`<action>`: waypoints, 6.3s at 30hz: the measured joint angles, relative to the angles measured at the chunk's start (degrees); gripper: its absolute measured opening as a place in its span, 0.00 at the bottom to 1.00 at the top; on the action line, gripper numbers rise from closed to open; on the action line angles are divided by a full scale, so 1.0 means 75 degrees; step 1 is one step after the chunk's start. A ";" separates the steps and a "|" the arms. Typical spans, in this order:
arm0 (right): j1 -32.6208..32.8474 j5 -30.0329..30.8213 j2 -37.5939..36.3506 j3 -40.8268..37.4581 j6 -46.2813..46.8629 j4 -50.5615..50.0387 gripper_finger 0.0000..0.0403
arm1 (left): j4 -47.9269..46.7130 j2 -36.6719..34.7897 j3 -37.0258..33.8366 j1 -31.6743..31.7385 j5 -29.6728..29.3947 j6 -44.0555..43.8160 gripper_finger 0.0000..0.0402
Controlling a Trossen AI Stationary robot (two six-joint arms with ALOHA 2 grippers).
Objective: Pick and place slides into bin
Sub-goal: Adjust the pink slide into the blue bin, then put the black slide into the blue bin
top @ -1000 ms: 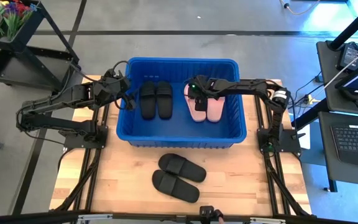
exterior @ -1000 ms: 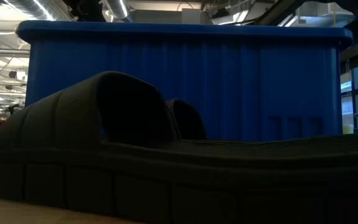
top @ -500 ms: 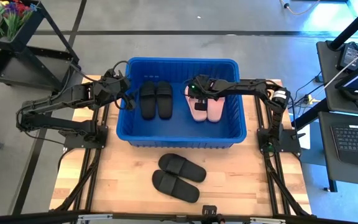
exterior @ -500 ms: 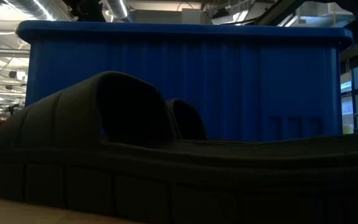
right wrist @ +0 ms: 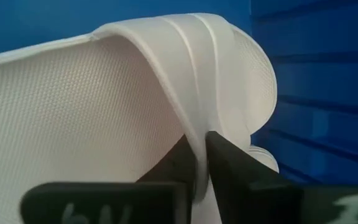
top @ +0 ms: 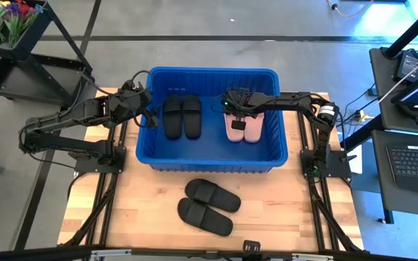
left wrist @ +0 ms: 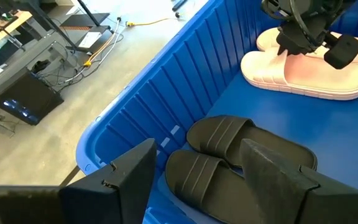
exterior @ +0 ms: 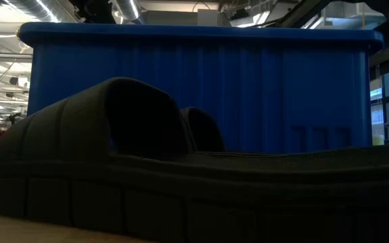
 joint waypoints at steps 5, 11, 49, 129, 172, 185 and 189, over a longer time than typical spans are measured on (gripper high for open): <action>0.0025 -0.0046 0.0002 -0.0003 0.0017 -0.0010 0.19 | 0.0000 0.0000 0.0000 0.0003 0.0000 -0.0003 0.57; 0.0033 -0.0645 0.0000 -0.0003 0.0012 -0.0036 0.36 | 0.0000 0.0000 0.0000 0.0001 0.0002 -0.0003 0.57; 0.4909 -0.1653 -0.3693 0.1696 0.1923 -0.0242 0.76 | -0.0043 0.0000 0.0003 -0.0035 0.0195 0.0022 0.57; 0.6743 -0.0338 0.0684 0.2228 0.2326 -0.0528 0.03 | -0.1553 -0.0001 0.0003 -0.0035 0.0204 -0.1035 0.57; 0.2701 0.1922 0.2550 0.7936 0.2858 -0.2905 0.04 | -0.1944 0.0000 0.0003 -0.0038 0.0194 -0.1009 0.57; 0.2581 0.1086 0.3865 0.7936 0.4217 -0.4190 0.04 | -0.1944 -0.0003 0.0003 -0.0038 0.0139 -0.1007 0.57; 0.2596 0.0638 0.3920 0.7943 0.4598 -0.4117 0.04 | -0.1944 -0.0003 0.0003 -0.0035 0.0137 -0.1008 0.57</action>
